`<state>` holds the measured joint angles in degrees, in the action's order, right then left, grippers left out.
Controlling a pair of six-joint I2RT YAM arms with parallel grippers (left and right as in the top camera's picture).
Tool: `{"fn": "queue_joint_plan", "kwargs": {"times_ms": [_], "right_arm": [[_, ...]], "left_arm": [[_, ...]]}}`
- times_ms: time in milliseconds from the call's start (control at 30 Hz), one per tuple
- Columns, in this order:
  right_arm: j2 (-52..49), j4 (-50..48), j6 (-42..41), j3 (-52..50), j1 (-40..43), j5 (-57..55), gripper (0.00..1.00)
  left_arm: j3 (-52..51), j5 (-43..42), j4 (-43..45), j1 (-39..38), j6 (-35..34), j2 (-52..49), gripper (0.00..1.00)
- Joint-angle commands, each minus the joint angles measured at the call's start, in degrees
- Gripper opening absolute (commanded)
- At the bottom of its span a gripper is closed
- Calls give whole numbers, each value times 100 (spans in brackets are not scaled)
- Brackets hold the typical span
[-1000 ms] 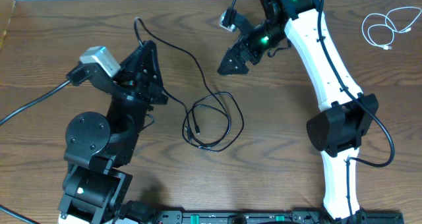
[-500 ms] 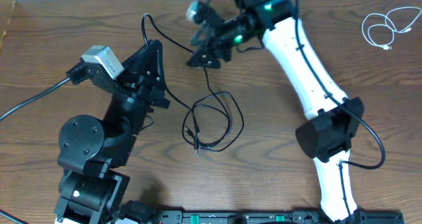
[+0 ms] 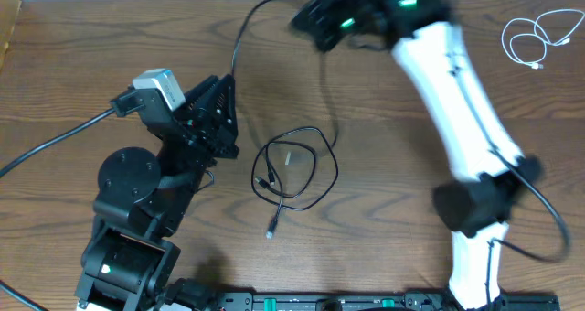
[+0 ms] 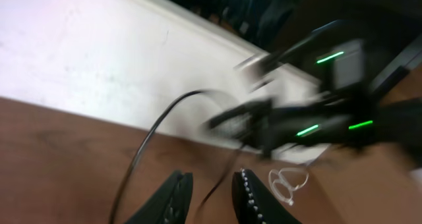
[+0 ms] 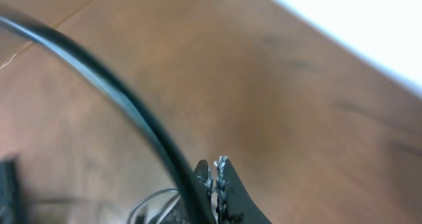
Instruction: Untangle cables
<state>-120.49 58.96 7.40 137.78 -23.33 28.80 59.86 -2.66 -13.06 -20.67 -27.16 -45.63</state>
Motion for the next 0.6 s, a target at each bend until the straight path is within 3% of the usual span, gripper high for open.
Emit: {"fn": "queue_joint_plan", "kwargs": {"times_ms": [0,233,567], "right_arm": [[1174,-28,-855,125,490,-1075,1],[2396,24,-1427,125,2166,-1088,1],[2247,704,-1423,122,4286,-1196,1]], "left_arm": [[155,72,-269,11,-9,-70,35],[151,70,-802,11,-9,-295,46],[151,70,-1060,11,-9,-603,47]]}}
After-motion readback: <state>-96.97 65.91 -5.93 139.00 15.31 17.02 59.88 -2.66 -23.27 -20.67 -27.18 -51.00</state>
